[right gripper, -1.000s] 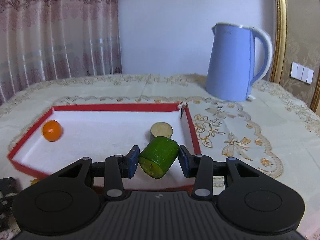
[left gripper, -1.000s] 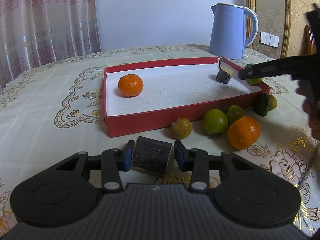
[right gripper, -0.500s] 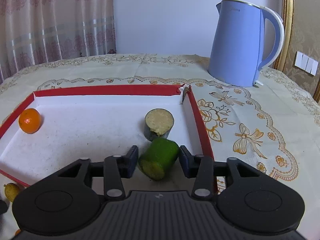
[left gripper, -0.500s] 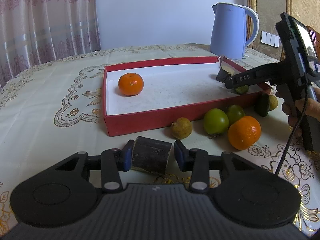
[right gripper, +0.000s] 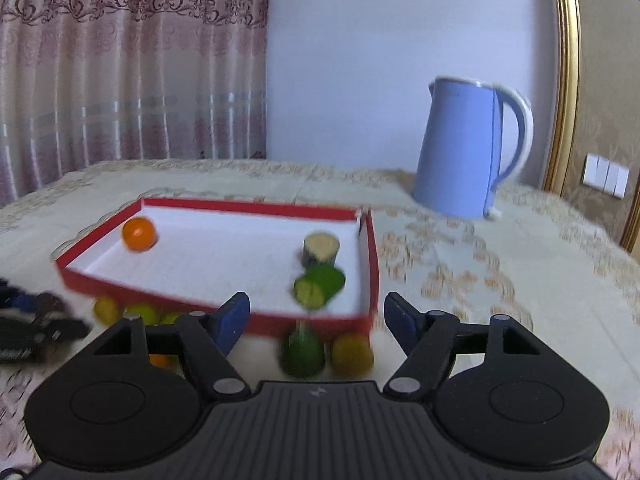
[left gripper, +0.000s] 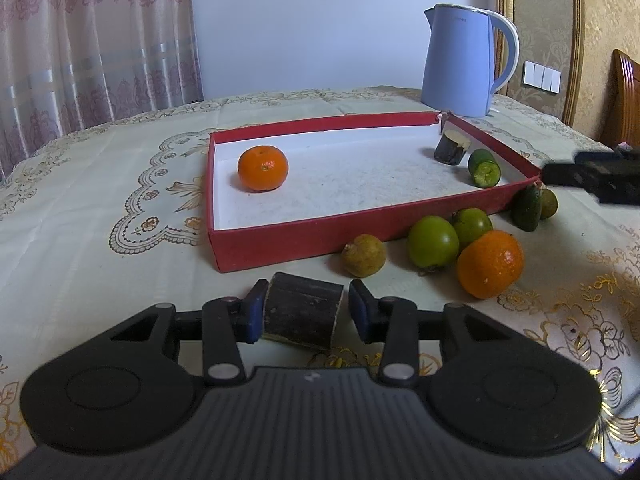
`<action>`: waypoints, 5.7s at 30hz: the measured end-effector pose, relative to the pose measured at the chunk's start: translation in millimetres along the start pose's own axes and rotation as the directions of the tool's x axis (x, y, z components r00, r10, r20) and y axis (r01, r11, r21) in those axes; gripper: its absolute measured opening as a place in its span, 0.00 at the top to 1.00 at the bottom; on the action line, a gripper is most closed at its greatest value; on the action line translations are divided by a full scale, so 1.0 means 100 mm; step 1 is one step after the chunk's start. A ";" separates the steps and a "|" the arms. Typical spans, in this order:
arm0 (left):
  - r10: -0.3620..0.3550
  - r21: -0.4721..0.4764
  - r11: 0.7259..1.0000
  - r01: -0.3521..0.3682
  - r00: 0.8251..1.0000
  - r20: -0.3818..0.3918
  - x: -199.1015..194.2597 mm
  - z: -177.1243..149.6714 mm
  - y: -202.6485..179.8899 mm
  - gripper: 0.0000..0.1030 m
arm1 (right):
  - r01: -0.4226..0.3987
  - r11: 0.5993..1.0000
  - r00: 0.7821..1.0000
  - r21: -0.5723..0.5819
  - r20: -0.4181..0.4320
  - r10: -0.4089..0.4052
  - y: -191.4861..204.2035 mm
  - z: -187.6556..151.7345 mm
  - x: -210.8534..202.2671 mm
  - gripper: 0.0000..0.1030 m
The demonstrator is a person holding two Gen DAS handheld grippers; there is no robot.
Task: Organize fruits
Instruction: 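Place the green gourd piece in the tray with the right gripper while the left holds eggplant, then lower the dark eggplant piece into the tray beside the mandarin and open the left gripper, then move the right gripper to the yellow round fruit beside the tray, then grasp the yellow fruit, carry it into the tray and open the right gripper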
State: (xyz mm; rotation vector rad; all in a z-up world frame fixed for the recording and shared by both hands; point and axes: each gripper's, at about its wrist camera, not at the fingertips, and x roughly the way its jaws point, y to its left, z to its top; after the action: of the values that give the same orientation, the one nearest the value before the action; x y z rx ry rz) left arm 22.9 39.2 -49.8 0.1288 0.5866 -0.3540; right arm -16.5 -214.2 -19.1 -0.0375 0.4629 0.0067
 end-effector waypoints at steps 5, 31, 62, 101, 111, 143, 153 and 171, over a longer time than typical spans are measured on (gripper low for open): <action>0.010 0.003 1.000 -0.010 1.000 0.000 0.00 0.00 -0.01 0.61 | -0.013 1.000 0.994 -0.006 -0.104 0.013 -0.01 -0.14 0.02 0.28; 0.066 0.026 0.997 -0.066 0.998 0.006 -0.08 0.03 -0.09 0.66 | 0.031 0.998 0.980 0.063 -0.201 -0.018 -0.15 -0.31 0.35 0.00; 0.130 -0.060 0.989 -0.132 0.991 -0.043 0.76 0.73 0.23 0.64 | 0.032 0.998 0.980 0.061 -0.200 -0.019 -0.14 -0.31 0.35 0.00; 0.080 -0.149 0.986 -0.076 0.997 0.022 -0.02 0.13 0.27 0.10 | 0.027 0.991 0.987 0.131 -0.160 -0.005 -0.24 -0.31 0.29 0.00; 0.071 -0.126 0.990 -0.070 0.997 0.003 0.01 0.10 0.24 0.10 | 0.124 0.989 0.984 0.081 -0.140 -0.111 -0.37 -0.26 0.32 0.21; 0.137 -0.081 0.986 -0.144 0.987 -0.081 0.16 0.10 0.17 0.00 | 0.052 0.999 0.990 -0.009 -0.129 -0.053 -0.25 -0.18 0.47 0.73; 0.154 -0.087 0.983 -0.162 0.984 -0.090 0.17 0.10 0.17 0.00 | 0.056 0.998 0.996 0.017 -0.067 -0.054 -0.24 -0.08 0.27 0.73; 0.152 -0.097 0.982 -0.161 0.984 -0.092 0.18 0.10 0.19 0.00 | 0.007 0.995 0.999 -0.096 -0.046 -0.012 0.25 0.41 0.80 0.73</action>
State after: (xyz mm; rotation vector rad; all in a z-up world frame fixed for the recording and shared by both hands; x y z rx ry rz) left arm 48.5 49.3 -51.0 0.0892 0.6725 -0.1650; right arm 72.7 -187.4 -18.9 -0.1344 0.5083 0.0189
